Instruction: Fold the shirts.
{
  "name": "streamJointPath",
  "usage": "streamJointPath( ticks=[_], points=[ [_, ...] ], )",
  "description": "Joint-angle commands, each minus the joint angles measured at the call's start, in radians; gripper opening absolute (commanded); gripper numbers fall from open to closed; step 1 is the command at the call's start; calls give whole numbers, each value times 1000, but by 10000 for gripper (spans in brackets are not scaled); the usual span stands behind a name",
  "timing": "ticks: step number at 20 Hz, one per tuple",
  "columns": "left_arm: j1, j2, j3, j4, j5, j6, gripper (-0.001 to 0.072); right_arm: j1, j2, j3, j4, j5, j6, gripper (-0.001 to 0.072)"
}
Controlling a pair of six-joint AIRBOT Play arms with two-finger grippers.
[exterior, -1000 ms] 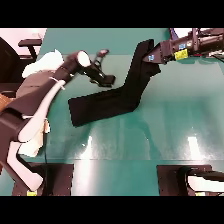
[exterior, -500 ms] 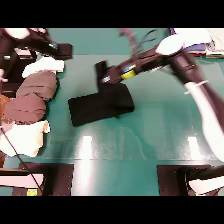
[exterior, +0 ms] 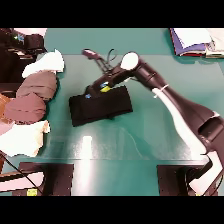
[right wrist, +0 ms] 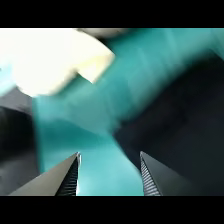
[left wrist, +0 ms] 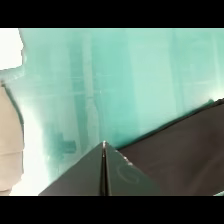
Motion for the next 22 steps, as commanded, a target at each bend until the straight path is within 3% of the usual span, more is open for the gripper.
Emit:
streamJointPath(
  ticks=[1,4,6,7,12,19,20,22],
  points=[
    [7,6,0,4,-19,0,30,-153,85,-172,-104,64,38,429],
    [7,6,0,3,-30,0,30,-359,174,-399,-102,21,69,445],
    [7,6,0,1,-29,-1,30,-478,194,-498,-101,0,122,654],
    [7,6,0,0,-30,-1,30,-526,193,-531,-93,-4,128,658],
    [-2,6,-3,-14,-32,-2,30,-577,125,-602,33,-60,86,654],
    [-2,5,-3,-19,-40,0,30,-386,-107,-371,204,-14,88,652],
    [-2,5,-3,-19,-43,0,30,-353,-135,-333,214,-13,89,634],
    [-2,5,-3,-25,-49,0,30,-299,-175,-274,210,-11,92,454]
  ],
)
